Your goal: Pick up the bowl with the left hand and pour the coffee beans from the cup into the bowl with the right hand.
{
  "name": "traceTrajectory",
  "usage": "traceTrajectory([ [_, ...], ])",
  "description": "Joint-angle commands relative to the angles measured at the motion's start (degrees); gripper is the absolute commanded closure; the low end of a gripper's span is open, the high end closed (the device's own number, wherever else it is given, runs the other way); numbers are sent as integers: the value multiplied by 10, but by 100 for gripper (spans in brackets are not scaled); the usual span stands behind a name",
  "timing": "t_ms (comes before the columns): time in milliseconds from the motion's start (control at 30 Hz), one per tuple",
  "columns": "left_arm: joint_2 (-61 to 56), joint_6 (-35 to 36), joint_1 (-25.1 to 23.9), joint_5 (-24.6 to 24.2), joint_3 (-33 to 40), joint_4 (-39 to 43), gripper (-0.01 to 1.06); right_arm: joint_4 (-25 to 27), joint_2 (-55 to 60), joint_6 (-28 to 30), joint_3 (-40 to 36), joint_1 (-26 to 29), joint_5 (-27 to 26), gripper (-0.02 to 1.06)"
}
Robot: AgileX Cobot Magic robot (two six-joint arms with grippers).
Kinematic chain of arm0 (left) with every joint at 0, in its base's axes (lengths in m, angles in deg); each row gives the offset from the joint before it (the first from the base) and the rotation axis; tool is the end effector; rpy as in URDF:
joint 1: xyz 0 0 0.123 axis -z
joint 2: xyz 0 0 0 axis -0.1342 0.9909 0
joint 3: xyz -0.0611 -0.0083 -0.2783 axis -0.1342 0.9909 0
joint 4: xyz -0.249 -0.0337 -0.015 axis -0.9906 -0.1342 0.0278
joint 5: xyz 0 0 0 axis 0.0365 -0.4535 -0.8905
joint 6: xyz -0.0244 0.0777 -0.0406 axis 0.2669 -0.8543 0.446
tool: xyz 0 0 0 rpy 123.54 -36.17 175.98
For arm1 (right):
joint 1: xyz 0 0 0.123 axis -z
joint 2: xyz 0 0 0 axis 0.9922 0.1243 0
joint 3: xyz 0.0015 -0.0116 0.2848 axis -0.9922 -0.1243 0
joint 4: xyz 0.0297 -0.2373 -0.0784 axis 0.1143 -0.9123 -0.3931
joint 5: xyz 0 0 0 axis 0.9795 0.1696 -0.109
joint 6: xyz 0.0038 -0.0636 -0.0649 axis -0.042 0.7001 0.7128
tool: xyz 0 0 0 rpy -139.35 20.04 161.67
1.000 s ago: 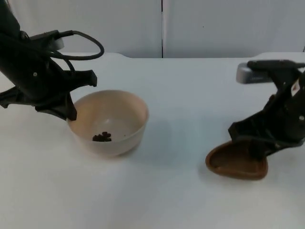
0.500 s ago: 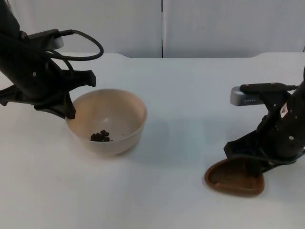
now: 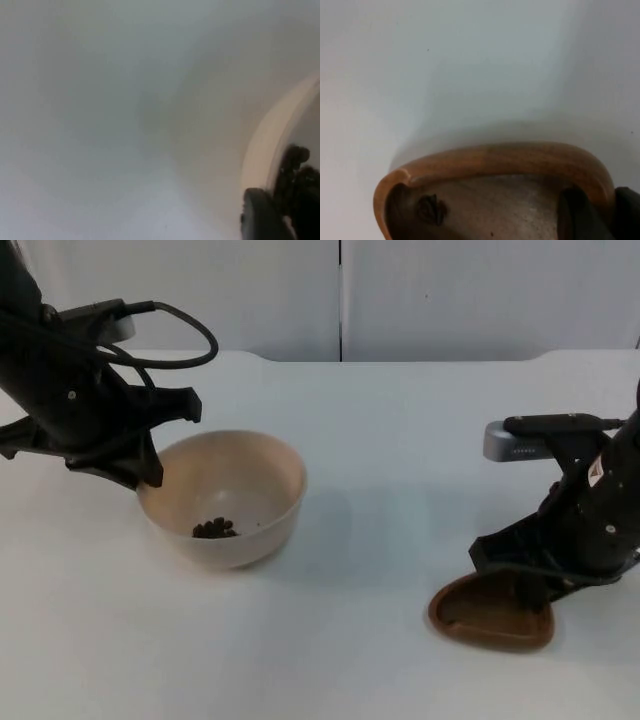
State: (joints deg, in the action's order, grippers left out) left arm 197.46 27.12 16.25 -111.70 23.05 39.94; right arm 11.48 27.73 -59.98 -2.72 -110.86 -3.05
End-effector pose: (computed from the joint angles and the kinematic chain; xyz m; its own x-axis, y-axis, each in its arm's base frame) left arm 0.3672 -0.0730 0.1344 -0.9512 -0.0621 -0.3021 0.0159 0.9684 -0.2491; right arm 0.2953 0.1598 0.0939 -0.9278 -0.2469 -0.2796 -0.2811 0.9556 0.0889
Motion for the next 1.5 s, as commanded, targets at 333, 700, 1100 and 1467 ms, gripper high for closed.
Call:
traceTrajectory([
  [333, -11, -2, 0, -29, -4, -4, 11, 17, -5, -2, -1, 3, -21, 25],
  [700, -127, -3, 0, -40, -4, -2, 11, 15, -113, 0, -1, 3, -16, 22],
  [1100, -281, -8, 0, -44, -4, -2, 11, 15, -355, 42, -1, 1, -11, 22],
  [1467, -405, -34, 0, -68, -4, -7, 11, 15, -533, 111, -1, 1, 23, 22],
])
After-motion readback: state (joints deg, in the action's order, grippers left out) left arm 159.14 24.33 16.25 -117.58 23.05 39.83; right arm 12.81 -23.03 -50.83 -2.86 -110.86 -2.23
